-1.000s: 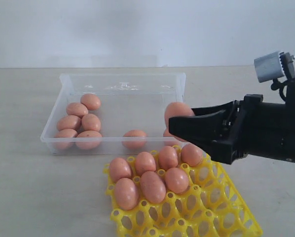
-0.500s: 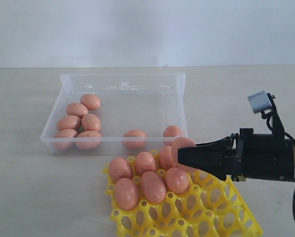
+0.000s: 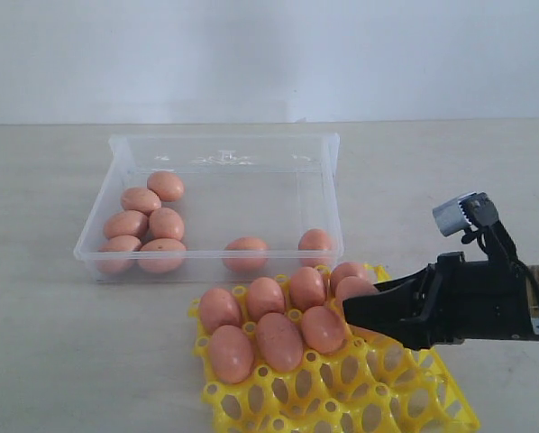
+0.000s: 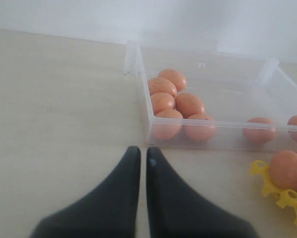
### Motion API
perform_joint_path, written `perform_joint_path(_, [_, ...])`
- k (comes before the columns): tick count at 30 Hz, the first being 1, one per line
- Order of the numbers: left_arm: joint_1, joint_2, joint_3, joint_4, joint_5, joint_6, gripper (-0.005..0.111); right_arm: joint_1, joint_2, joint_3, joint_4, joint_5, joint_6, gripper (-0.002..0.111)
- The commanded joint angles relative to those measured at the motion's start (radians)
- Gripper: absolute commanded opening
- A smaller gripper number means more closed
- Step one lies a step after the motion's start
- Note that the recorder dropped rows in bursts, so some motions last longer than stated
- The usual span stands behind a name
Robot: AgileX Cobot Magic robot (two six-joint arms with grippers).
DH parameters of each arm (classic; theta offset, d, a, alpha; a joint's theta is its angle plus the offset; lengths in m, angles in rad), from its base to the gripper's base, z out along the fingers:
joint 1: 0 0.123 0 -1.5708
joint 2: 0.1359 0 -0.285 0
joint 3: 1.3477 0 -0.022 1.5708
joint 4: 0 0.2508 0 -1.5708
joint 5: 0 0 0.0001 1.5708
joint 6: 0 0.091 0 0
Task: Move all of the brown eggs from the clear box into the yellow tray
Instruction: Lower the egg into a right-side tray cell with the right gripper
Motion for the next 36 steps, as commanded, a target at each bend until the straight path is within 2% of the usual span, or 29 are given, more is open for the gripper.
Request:
perform_joint_path(1, [-0.002,0.004,0.004,0.004,-0.007,0.004,0.004,-0.005,-0.001,-0.002,0.060,0.010,-0.067,0.000])
perform_joint_path(26, [-0.002,0.004,0.004,0.004,-0.007,0.004,0.004,-0.001,0.001,-0.002,0.084,0.075,-0.085,0.000])
perform_joint_path(32, [-0.002,0.004,0.004,0.004,-0.007,0.004,0.004,0.104,0.001,-0.002,0.073,0.188,-0.106,0.000])
perform_joint_path(36, [-0.002,0.004,0.004,0.004,-0.007,0.004,0.004,0.135,0.001,-0.002,0.092,0.233,-0.111,0.000])
